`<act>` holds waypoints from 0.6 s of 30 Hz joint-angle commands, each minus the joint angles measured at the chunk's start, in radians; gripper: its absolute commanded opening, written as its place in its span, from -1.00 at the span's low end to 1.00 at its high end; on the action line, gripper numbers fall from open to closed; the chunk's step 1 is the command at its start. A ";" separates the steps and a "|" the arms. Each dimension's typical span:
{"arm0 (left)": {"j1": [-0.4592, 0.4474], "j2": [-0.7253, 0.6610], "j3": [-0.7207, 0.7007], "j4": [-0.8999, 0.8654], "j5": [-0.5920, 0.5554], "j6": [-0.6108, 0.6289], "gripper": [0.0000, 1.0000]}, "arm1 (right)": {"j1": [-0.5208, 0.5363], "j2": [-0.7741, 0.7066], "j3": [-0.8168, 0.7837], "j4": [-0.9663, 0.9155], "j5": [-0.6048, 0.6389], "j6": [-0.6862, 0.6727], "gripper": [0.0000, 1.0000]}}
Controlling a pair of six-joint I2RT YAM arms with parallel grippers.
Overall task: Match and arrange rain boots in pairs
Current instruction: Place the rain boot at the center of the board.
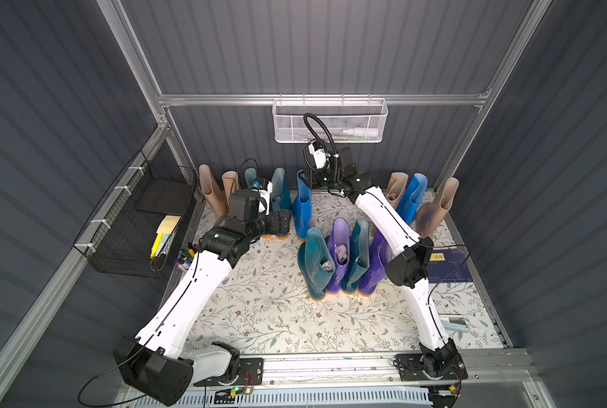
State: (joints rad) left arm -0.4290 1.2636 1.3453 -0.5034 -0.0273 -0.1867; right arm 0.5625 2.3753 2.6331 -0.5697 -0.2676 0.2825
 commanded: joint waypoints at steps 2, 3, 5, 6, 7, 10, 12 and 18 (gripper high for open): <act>-0.004 0.020 0.058 -0.004 0.002 0.028 0.92 | -0.011 -0.123 -0.018 -0.053 0.020 -0.057 -0.34; -0.004 0.025 0.060 -0.002 0.007 0.031 0.93 | -0.015 -0.148 -0.038 -0.061 0.027 -0.066 -0.33; -0.004 0.035 0.100 0.004 0.012 0.034 0.94 | -0.027 -0.199 -0.090 -0.070 0.034 -0.075 -0.32; -0.004 0.042 0.109 0.007 0.018 0.037 0.94 | -0.033 -0.227 -0.118 -0.072 0.037 -0.077 -0.32; -0.004 0.051 0.122 0.010 0.024 0.042 0.94 | -0.042 -0.252 -0.146 -0.077 0.041 -0.077 -0.32; -0.004 0.084 0.177 0.008 0.038 0.056 0.95 | -0.072 -0.323 -0.206 -0.109 0.059 -0.081 -0.28; -0.004 0.109 0.218 0.008 0.053 0.064 0.95 | -0.093 -0.372 -0.254 -0.126 0.081 -0.095 -0.24; -0.004 0.184 0.323 0.043 0.137 0.069 0.96 | -0.192 -0.541 -0.458 -0.122 0.140 -0.116 -0.13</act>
State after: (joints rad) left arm -0.4290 1.4208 1.6173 -0.4831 0.0460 -0.1406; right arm 0.4095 1.8797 2.2318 -0.6659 -0.1715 0.1883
